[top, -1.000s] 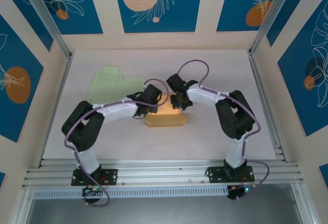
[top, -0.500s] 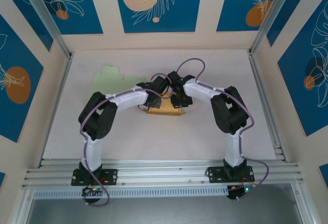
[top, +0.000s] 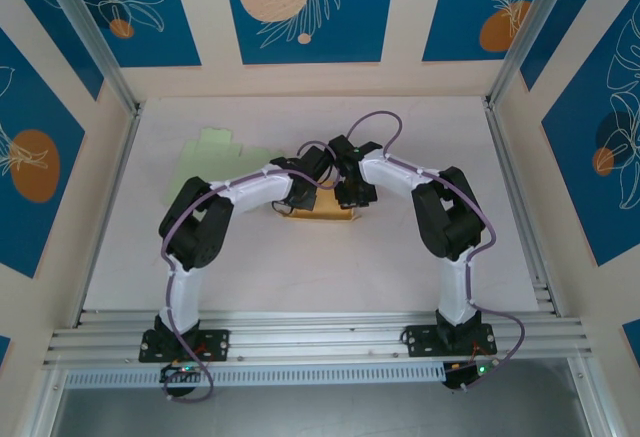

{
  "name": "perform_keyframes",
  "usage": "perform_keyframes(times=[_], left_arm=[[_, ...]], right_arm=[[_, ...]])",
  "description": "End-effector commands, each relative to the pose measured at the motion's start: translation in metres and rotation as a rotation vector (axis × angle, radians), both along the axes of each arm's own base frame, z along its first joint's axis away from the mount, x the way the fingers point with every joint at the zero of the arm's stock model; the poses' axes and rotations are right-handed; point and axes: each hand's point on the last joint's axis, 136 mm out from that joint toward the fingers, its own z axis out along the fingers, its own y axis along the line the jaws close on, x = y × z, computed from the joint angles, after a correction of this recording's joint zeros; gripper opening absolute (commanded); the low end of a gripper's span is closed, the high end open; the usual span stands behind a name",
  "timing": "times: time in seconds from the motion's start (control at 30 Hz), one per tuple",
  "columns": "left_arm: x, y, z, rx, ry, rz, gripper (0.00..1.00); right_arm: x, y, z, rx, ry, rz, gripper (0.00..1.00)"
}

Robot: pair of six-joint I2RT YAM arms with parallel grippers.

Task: Fold the paper box

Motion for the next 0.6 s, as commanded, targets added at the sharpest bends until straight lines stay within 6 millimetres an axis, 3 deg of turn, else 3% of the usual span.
perform_keyframes(times=[0.0, 0.2, 0.37, 0.47, 0.57], left_arm=[[-0.015, 0.098, -0.022, 0.436, 0.108, 0.042, 0.07], [-0.014, 0.101, -0.022, 0.424, 0.112, 0.052, 0.07], [-0.014, 0.069, -0.028, 0.195, 0.105, 0.036, 0.09], [-0.015, 0.051, -0.022, 0.084, 0.087, 0.019, 0.15], [-0.015, 0.045, -0.012, 0.044, 0.069, 0.011, 0.3]], right_arm=[[-0.029, -0.046, 0.005, -0.24, 0.093, 0.028, 0.24], [-0.029, -0.042, 0.002, -0.232, 0.097, 0.035, 0.24], [-0.029, -0.035, -0.002, -0.205, 0.101, 0.045, 0.24], [-0.03, -0.031, -0.004, -0.196, 0.106, 0.055, 0.24], [-0.03, -0.028, -0.006, -0.195, 0.11, 0.063, 0.24]])
